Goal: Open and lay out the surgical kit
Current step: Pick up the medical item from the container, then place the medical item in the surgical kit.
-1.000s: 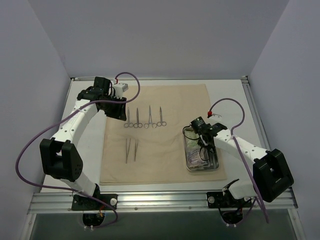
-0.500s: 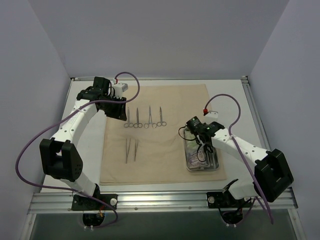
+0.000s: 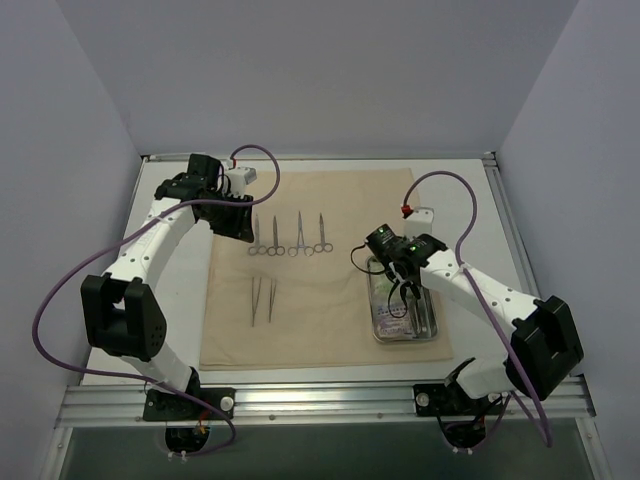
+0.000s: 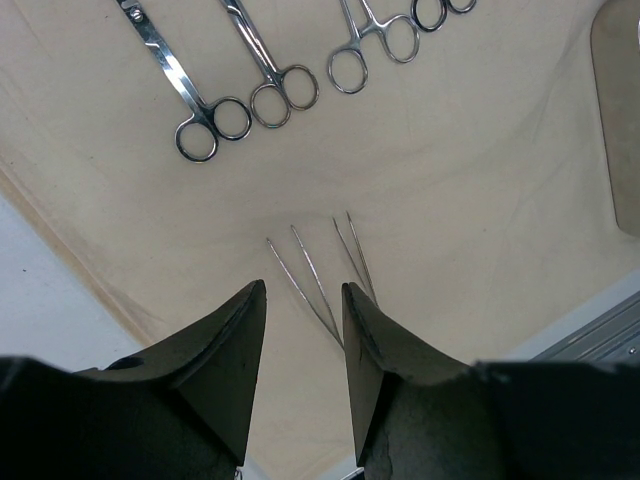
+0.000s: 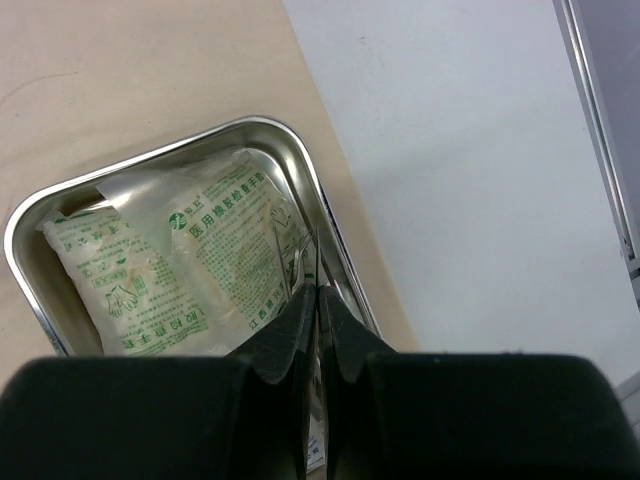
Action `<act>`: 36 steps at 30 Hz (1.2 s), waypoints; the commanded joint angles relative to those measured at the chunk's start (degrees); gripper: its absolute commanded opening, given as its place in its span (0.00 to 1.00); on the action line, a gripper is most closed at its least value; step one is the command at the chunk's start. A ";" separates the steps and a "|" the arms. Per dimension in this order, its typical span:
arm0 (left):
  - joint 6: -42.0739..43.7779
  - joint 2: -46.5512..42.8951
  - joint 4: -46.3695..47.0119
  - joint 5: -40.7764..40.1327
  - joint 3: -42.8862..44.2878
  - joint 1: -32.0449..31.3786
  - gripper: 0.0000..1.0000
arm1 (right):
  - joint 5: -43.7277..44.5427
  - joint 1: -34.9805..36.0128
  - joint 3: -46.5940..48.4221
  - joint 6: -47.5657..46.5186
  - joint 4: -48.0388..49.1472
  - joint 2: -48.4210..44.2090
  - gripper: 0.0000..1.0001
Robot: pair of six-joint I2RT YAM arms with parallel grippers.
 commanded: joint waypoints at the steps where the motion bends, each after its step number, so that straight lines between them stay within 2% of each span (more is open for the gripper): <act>1: 0.36 0.11 -0.06 1.61 0.85 0.58 0.46 | 3.33 0.65 2.79 -1.60 -2.59 -2.00 0.00; 11: 0.45 0.02 -0.33 1.61 1.03 0.94 0.45 | -7.47 1.08 4.55 -3.89 0.58 -9.12 0.00; 14: 0.53 -0.06 -0.33 1.35 1.03 1.55 0.46 | -10.55 4.15 5.87 -1.00 4.09 -10.00 0.00; 15: 0.54 -0.15 -0.24 1.35 1.03 1.81 0.46 | -14.48 5.29 5.61 -0.30 9.06 -9.74 0.00; 18: 0.54 -0.24 -0.33 1.61 0.85 3.22 0.45 | -21.70 9.69 3.50 1.90 20.57 -6.15 0.00; 21: 0.62 -0.77 -0.59 2.14 0.50 4.71 0.46 | -26.82 13.38 6.04 3.40 25.01 2.10 0.00; 28: 0.89 -1.65 -0.41 3.37 -0.11 6.56 0.46 | -34.99 15.68 14.91 2.87 28.54 19.58 0.00; 36: 1.15 -0.94 -0.33 4.95 -0.55 7.35 0.46 | -38.51 15.59 20.98 3.84 26.34 28.83 0.00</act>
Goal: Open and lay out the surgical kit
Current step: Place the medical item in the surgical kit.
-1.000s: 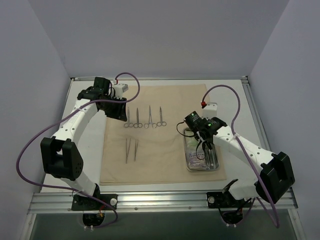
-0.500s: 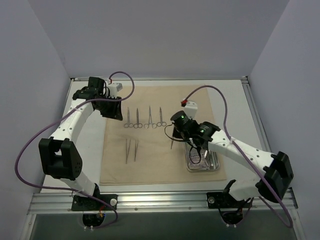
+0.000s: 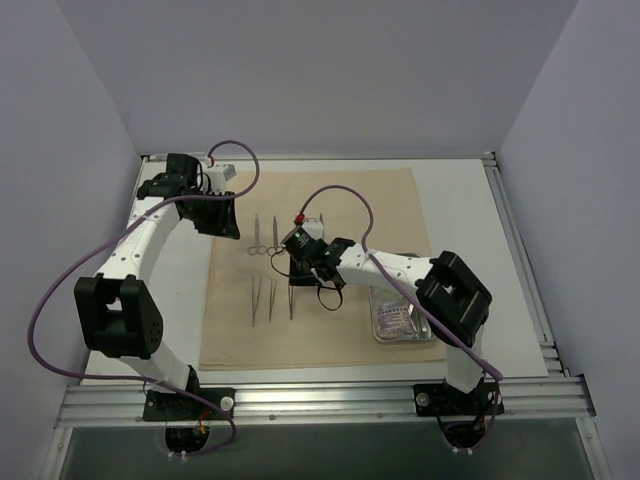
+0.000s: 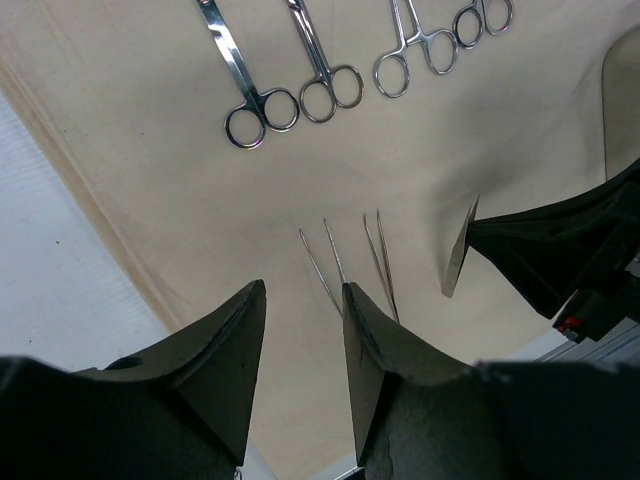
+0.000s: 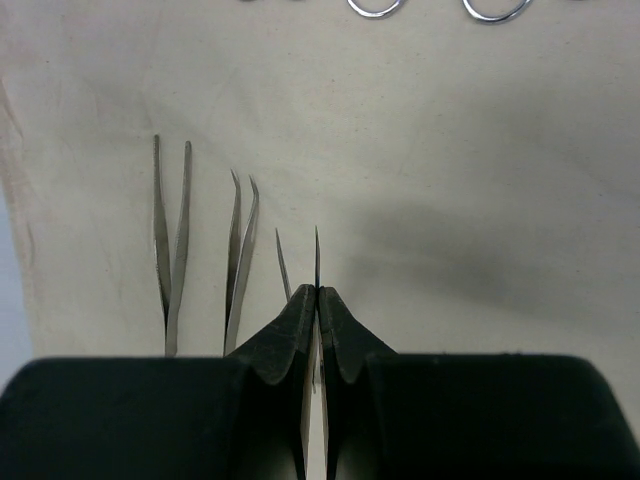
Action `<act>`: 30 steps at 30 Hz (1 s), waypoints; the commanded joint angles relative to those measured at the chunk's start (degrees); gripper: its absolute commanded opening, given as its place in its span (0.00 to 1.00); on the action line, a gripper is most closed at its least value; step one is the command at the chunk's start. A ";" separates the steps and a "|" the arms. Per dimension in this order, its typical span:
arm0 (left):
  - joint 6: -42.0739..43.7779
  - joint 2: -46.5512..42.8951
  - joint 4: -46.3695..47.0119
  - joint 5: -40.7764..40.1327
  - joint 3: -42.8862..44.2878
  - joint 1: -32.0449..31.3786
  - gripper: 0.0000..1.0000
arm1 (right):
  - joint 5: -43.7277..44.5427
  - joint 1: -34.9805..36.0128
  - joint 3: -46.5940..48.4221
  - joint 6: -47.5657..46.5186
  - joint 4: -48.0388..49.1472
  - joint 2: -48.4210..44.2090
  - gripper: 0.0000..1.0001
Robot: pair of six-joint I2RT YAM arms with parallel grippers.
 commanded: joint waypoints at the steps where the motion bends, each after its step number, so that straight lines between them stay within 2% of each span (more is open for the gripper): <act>1: 1.09 -0.88 0.02 2.44 -0.18 0.95 0.46 | -2.12 -0.10 4.09 1.39 -1.26 1.43 0.00; 17: 1.26 -0.17 -0.33 4.81 -0.18 1.74 0.46 | -2.12 -1.60 5.06 2.71 -5.92 7.67 0.00; 30: 1.17 0.97 -0.77 5.60 -0.01 2.18 0.46 | -1.07 -1.51 10.07 1.84 -9.44 10.31 0.00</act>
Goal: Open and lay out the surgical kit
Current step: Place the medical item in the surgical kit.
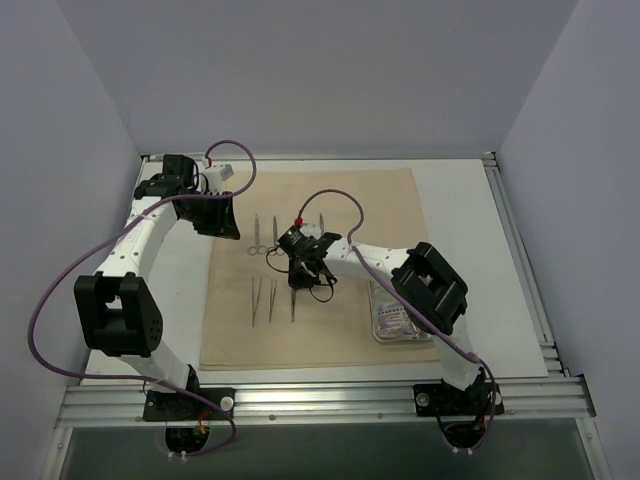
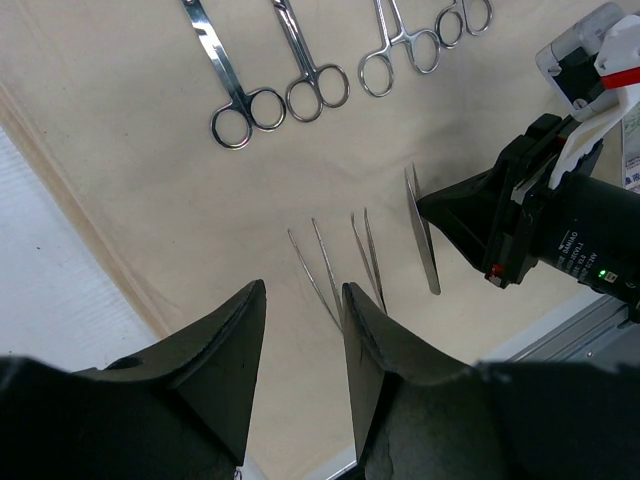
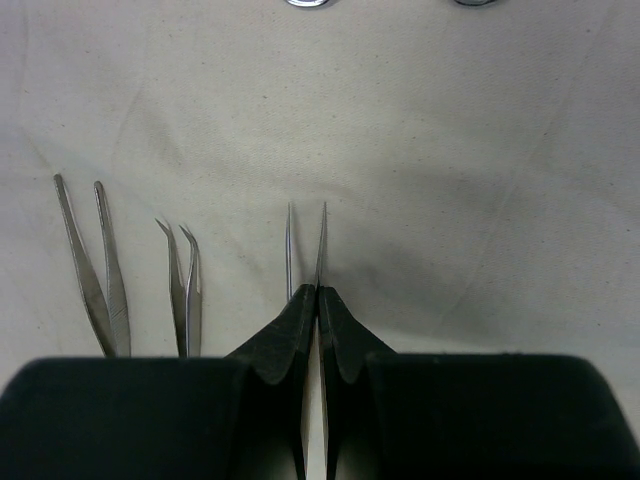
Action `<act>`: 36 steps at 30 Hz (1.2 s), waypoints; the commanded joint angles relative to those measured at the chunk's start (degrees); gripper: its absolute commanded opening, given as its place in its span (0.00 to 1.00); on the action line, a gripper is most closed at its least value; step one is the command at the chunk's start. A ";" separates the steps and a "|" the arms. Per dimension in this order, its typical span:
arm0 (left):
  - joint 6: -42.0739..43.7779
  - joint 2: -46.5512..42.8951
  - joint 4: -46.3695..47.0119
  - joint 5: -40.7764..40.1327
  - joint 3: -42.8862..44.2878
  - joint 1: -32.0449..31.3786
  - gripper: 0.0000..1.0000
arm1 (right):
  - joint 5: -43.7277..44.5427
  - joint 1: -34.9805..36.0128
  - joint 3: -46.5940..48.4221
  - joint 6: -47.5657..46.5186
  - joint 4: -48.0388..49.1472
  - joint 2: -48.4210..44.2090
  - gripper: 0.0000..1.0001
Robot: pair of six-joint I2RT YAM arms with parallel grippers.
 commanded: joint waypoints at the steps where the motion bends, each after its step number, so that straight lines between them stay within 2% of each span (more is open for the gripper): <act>1: 1.02 0.71 -0.59 2.06 0.26 0.50 0.46 | 1.53 0.08 2.40 -0.20 -3.58 -0.20 0.00; 7: 1.11 0.71 -0.68 2.15 0.25 0.59 0.46 | 1.62 0.00 2.58 0.51 -3.67 -0.81 0.02; 13: 1.11 0.88 -0.59 2.24 0.17 0.58 0.46 | 1.97 0.00 3.37 0.51 -3.93 -1.87 0.13; 16: 1.11 0.79 -0.50 2.24 0.17 0.59 0.46 | 2.06 0.00 3.28 0.59 -3.85 -2.22 0.15; 25: 1.11 0.62 -0.50 2.24 -0.01 0.67 0.46 | 3.73 0.17 1.10 1.38 -3.59 -5.47 0.14; 36: 0.93 0.53 -0.50 2.41 -0.10 0.67 0.46 | 1.89 0.88 -1.11 2.88 -0.07 -3.28 0.11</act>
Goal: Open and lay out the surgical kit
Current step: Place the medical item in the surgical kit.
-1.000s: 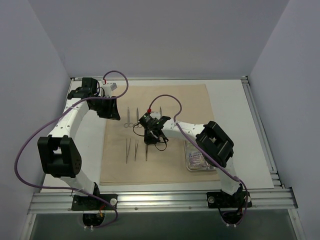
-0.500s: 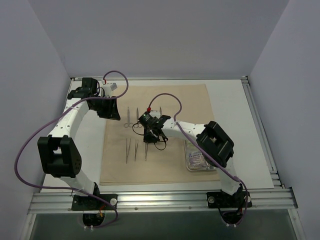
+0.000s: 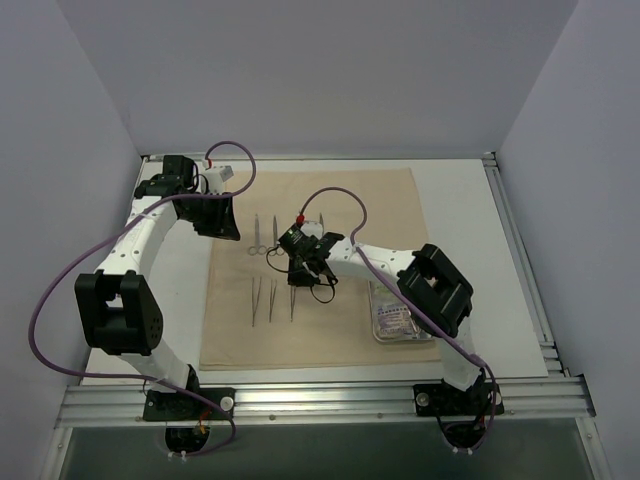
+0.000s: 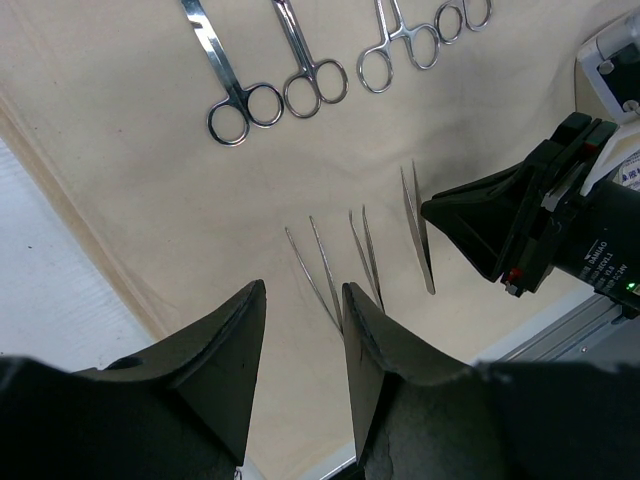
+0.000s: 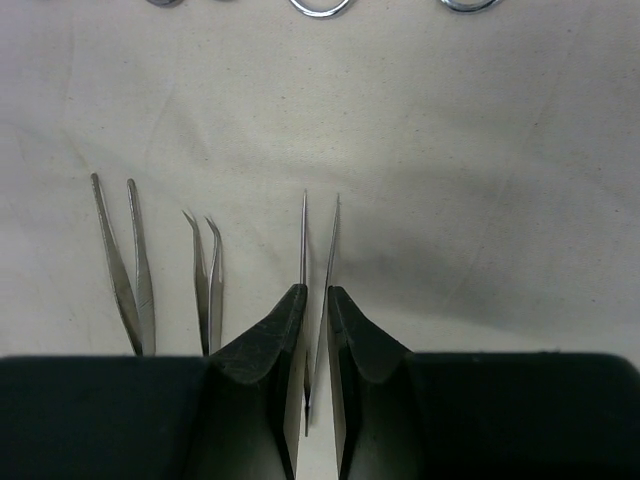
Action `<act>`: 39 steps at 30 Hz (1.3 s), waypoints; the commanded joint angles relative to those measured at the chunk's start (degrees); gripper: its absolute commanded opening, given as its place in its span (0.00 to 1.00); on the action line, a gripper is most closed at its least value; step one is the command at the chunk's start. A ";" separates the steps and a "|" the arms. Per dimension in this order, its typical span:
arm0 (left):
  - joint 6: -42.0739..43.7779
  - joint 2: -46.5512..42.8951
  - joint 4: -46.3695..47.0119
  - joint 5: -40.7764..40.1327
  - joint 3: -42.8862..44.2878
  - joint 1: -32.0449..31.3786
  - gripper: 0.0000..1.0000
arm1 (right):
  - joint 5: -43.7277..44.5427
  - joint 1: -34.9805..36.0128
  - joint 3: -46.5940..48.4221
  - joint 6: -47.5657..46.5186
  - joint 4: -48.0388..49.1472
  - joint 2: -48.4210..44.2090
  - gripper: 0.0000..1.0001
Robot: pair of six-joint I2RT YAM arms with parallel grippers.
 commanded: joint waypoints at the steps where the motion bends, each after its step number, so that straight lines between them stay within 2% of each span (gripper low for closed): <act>1: 1.02 -0.30 -0.15 1.56 -0.07 0.43 0.46 | 0.62 0.48 -0.44 1.09 0.04 -0.76 0.11; 16: 1.02 -0.12 -0.15 1.83 -0.16 0.43 0.46 | 2.81 0.40 -1.05 1.35 -0.48 -0.41 0.06; 33: 1.11 -0.12 -0.33 2.18 -0.07 0.52 0.46 | 2.38 0.48 -0.52 1.35 0.04 2.05 0.04; 39: 1.11 -0.12 -0.24 2.53 -0.07 0.70 0.46 | 2.64 0.57 -0.44 1.96 -0.05 2.14 0.00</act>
